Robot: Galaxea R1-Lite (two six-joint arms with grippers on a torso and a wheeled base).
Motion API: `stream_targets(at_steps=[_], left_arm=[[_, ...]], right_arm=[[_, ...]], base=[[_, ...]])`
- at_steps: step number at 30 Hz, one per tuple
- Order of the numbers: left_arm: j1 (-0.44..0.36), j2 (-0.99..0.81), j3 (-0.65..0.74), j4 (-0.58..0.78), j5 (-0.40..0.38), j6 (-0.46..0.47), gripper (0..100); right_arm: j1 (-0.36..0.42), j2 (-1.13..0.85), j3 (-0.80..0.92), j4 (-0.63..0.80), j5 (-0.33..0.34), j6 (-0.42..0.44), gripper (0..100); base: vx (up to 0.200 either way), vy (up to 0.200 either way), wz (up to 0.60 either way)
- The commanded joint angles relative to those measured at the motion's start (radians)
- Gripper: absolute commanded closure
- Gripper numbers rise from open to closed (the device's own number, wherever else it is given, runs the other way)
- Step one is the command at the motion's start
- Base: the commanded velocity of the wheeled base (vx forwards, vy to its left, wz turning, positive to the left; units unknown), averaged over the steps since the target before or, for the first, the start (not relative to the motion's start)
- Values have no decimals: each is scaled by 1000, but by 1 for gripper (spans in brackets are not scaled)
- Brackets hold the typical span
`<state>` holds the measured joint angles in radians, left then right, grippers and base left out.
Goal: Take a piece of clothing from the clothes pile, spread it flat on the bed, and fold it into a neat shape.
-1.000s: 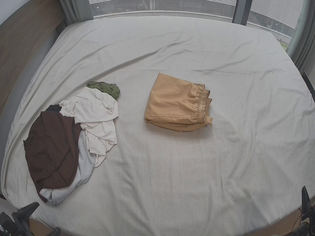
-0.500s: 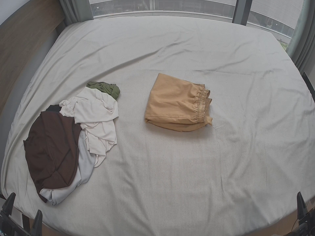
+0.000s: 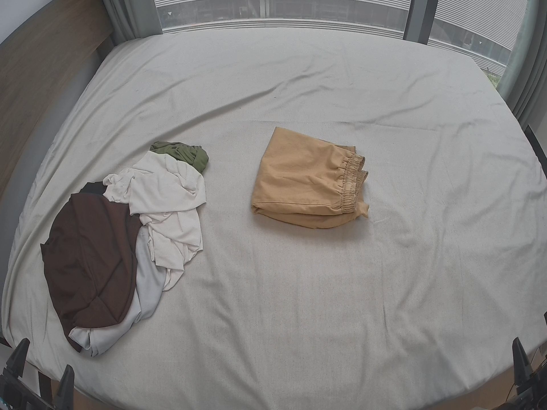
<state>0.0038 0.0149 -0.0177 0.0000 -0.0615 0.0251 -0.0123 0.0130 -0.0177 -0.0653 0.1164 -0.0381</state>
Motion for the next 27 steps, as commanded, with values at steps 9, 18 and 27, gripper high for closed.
stream_targets(at_steps=[9, 18, 27], left_arm=[[1, -15, 16, 0, 0, -1, 0], [2, -15, 16, 0, 0, -1, 0], [2, -15, 16, 0, 0, -4, 0]], right_arm=[[2, 4, 8, 47, -112, 87, 0], [-3, 4, 18, -21, -86, -20, 0], [0, 4, 18, -2, -119, -25, 0]], base=[[0, 0, 0], [0, 0, 0], [0, 0, 0]])
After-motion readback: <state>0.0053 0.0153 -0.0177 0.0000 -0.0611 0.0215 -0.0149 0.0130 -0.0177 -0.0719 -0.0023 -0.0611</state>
